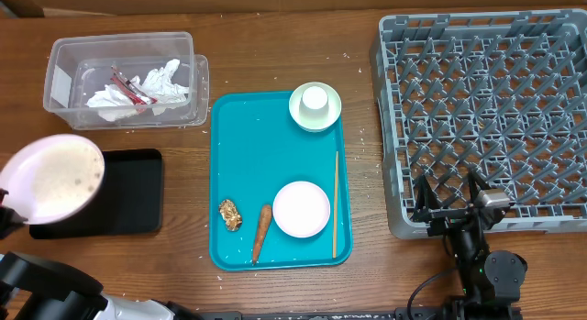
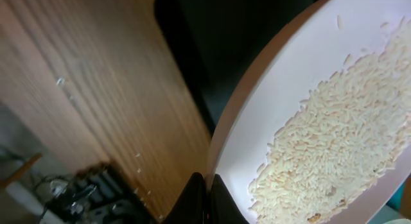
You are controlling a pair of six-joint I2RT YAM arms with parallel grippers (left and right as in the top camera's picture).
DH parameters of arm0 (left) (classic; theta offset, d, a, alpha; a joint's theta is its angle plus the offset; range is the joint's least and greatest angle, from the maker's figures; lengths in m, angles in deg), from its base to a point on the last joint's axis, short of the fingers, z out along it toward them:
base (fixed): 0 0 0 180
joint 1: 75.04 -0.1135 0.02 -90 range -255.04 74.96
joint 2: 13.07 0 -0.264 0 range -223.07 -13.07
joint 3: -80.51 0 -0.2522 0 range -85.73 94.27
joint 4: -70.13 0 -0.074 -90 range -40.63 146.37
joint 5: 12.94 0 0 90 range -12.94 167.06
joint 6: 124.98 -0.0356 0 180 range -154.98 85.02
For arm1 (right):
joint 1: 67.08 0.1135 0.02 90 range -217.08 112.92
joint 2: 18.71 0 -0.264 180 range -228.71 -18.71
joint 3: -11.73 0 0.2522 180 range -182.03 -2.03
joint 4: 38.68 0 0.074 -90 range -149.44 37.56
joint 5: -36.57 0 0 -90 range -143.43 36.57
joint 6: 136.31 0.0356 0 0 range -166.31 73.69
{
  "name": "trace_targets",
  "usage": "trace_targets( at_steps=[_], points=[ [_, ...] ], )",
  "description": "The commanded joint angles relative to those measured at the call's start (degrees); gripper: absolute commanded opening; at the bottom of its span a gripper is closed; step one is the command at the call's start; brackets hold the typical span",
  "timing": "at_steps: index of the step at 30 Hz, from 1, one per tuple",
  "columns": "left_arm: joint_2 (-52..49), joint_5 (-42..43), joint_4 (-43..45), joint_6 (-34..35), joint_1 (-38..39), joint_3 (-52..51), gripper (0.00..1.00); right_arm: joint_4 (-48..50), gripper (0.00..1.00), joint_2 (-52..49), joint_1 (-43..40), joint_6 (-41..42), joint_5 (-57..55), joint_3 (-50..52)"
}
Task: Sort waste into correct bins and load items into the dishwasher
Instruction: 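Lift the plate and carry it over the black tray, then tilt the plate to dump the rice onto the black tray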
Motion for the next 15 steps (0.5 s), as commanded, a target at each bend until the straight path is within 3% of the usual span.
trace_targets(
  at_steps=[1, 5, 15],
  points=[
    [1.42, -6.12, -2.21, 4.24, -0.09, 1.33, 0.04, 0.24, 1.0, 0.66, 0.33, 0.0, -0.15, 0.59],
    [1.42, -12.24, -2.95, 8.52, -0.09, 1.27, 0.04, 0.24, 1.0, 0.66, 0.33, 0.0, -0.15, 0.59],
    [1.4, -12.2, -1.03, 8.7, 1.14, -3.39, 0.04, 0.24, 1.0, 0.66, 0.33, 0.0, -0.15, 0.59]
  ],
)
